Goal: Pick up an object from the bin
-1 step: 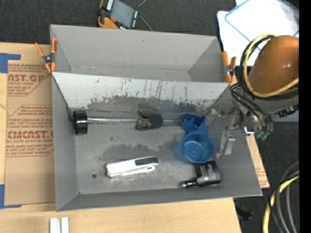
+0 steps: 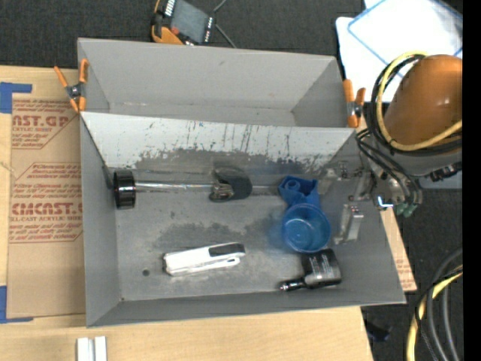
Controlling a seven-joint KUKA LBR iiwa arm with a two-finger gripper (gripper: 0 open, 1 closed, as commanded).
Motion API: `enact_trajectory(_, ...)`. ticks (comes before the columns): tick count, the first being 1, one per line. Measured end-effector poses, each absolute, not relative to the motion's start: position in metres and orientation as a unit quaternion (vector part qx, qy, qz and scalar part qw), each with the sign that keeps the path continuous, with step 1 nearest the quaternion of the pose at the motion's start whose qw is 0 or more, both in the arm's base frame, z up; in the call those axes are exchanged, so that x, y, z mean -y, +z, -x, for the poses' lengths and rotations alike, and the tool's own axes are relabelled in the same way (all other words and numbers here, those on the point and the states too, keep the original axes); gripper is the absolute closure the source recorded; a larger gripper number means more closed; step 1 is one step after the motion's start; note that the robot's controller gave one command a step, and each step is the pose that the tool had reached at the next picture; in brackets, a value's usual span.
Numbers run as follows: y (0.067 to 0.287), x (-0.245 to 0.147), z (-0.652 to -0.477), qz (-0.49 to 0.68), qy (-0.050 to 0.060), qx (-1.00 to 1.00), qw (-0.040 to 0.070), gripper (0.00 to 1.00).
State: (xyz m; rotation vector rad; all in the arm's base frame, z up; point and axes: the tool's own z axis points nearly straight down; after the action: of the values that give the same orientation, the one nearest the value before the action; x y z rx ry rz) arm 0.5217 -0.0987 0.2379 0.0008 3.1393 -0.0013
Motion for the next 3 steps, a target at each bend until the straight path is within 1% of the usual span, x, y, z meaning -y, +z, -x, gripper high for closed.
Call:
enact_trajectory(1,0.222,0.076,-0.558,-0.034,0.0,-0.999,0.003,0.0)
enact_trajectory(2,0.215,0.065,-0.533,-0.034,0.0,-0.999,0.002,0.0)
enact_trajectory(3,0.132,0.091,-0.489,-0.072,0.001,-0.997,0.0,0.0)
